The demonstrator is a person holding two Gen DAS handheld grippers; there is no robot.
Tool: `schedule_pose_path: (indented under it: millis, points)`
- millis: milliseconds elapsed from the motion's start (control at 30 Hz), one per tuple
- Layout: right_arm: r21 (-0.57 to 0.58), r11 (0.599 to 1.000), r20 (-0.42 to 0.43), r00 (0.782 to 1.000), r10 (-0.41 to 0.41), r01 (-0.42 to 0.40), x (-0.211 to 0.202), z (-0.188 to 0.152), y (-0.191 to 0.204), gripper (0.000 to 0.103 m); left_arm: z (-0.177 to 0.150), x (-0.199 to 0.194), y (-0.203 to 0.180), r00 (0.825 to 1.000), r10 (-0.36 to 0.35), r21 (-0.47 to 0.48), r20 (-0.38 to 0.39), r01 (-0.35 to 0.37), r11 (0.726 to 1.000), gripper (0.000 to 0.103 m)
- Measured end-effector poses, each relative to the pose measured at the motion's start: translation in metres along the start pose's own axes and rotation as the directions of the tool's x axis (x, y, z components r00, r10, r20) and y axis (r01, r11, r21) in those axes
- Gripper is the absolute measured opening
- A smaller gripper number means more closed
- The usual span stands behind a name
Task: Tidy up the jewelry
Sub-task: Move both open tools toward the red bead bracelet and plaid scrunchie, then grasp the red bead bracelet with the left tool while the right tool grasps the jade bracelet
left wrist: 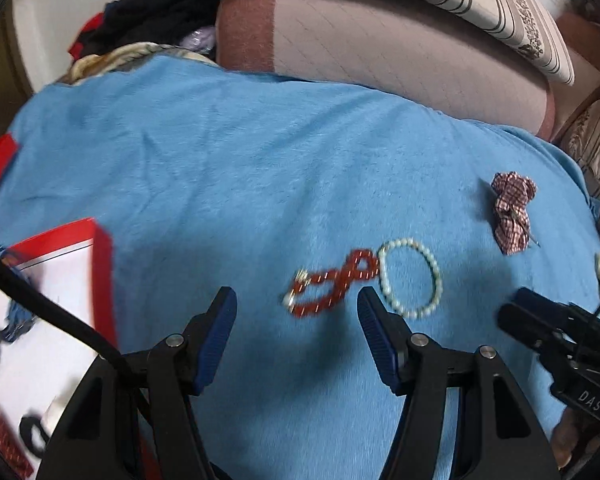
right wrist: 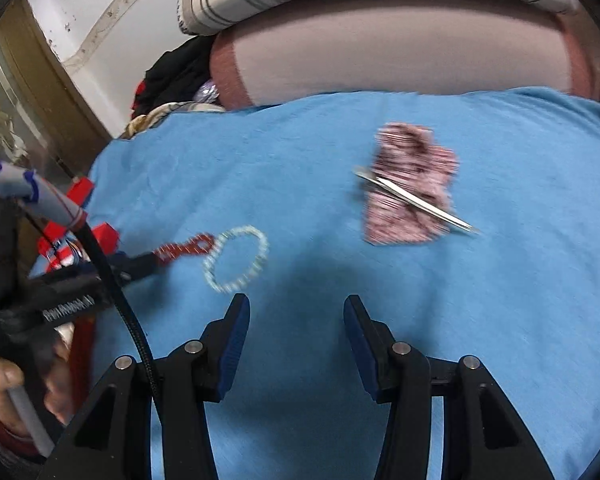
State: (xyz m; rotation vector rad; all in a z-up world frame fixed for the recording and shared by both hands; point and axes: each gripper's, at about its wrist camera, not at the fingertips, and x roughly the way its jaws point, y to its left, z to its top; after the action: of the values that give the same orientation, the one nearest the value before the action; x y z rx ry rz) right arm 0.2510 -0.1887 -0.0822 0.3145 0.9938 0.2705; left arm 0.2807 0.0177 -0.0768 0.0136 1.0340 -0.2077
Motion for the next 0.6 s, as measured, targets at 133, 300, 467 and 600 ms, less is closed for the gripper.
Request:
schedule_pose_path:
  millis: [133,300,467,600]
  points:
    - [-0.018,0.999,-0.027,0.999,0.027,-0.027,0.025,0.012,0.011,0.053,0.004,0.017,-0.001,0.998,-0.050,0.003,-0.032,0.050,0.999,0.032]
    - [-0.050,0.999,-0.053,0.998,0.019,-0.021,0.049,0.023,0.022,0.053,0.005,0.017,0.004,0.997,-0.074,-0.029,-0.014,0.074,0.997,0.008]
    - [-0.135,0.990,-0.035,0.998,-0.048,0.043,0.060,0.022,0.038,0.054,0.000,0.007,0.011,0.998,-0.070,-0.057,0.005,0.070,0.996,0.007]
    - [-0.290,0.940,0.011,0.983,-0.183,0.178,0.068,0.015,0.062,0.030,-0.006,-0.004,0.011,0.999,-0.045,-0.039,0.019,0.046,0.998,0.007]
